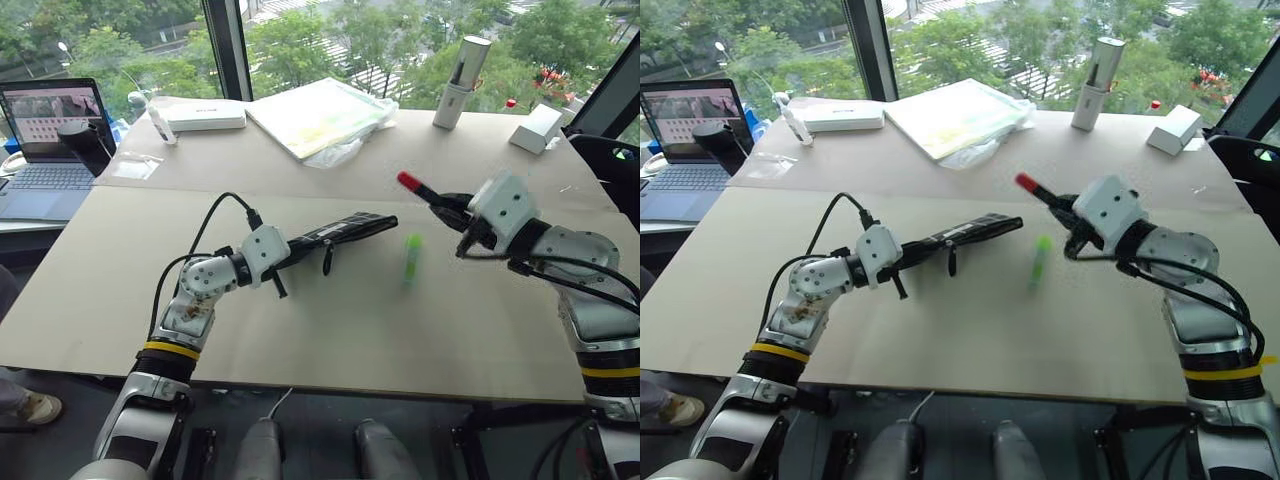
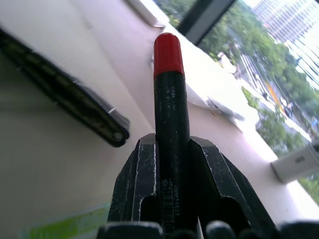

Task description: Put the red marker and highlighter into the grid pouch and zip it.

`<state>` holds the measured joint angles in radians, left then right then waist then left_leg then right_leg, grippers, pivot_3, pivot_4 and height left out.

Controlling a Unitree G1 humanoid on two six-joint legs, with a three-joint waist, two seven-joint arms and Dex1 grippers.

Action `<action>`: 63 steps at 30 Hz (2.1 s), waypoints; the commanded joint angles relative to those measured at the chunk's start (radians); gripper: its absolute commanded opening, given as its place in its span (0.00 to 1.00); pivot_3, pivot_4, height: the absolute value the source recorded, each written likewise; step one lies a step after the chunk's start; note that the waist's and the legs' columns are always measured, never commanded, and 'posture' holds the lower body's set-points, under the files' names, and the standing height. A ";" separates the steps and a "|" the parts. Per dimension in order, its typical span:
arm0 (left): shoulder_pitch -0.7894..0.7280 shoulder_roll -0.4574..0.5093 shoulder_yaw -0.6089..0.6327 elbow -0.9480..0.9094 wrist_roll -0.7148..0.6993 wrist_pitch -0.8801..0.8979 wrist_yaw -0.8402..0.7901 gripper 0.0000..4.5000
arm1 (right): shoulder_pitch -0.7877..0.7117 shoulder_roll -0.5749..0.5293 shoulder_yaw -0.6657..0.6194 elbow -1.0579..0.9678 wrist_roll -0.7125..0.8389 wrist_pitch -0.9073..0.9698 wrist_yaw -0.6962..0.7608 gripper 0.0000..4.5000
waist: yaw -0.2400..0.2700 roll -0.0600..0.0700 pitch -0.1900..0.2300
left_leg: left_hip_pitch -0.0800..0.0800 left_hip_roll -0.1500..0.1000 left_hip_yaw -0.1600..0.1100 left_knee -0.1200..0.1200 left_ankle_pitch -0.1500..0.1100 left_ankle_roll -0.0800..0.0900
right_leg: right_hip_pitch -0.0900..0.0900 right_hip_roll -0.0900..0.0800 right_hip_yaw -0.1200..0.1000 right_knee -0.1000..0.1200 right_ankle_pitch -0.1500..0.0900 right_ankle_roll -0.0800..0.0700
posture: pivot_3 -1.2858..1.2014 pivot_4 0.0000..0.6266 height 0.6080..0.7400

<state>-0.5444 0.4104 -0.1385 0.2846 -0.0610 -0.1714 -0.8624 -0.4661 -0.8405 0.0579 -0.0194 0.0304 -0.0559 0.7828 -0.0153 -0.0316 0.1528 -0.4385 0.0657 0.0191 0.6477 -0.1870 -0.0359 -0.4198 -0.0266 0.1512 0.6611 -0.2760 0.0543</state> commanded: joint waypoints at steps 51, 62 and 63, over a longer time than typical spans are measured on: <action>-0.038 -0.035 -0.012 -0.021 -0.011 -0.024 -0.010 0.00 | -0.427 0.297 0.325 0.595 -0.481 -0.584 -0.101 0.34 | -0.003 0.000 0.000 | 0.001 0.000 0.000 0.002 0.000 0.000 | 0.000 -0.001 0.000 0.003 0.001 -0.001 | 0.52 0.24 0.97; -0.024 -0.028 -0.013 -0.025 -0.010 -0.025 -0.010 0.00 | -0.394 0.193 0.146 0.586 -0.210 -0.466 0.002 0.69 | 0.000 0.000 0.000 | 0.001 0.000 0.000 0.002 0.000 0.000 | 0.000 -0.001 0.000 0.003 0.001 -0.001 | 0.52 0.24 0.97; -0.024 -0.028 -0.014 -0.024 -0.009 -0.025 -0.010 0.00 | -0.377 0.186 0.113 0.557 -0.138 -0.416 0.041 0.69 | -0.001 0.000 0.000 | 0.001 0.000 0.000 0.002 0.000 0.000 | 0.000 -0.001 0.000 0.003 0.001 -0.001 | 0.52 0.24 0.97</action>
<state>-0.5611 0.3777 -0.1583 0.2886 -0.0622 -0.1736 -0.8726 -0.8571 -0.6336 0.2564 0.5938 -0.2455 -0.5486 0.7668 -0.0164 -0.0316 0.1528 -0.4377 0.0657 0.0191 0.6493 -0.1866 -0.0363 -0.4193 -0.0272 0.1515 0.6638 -0.2755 0.0534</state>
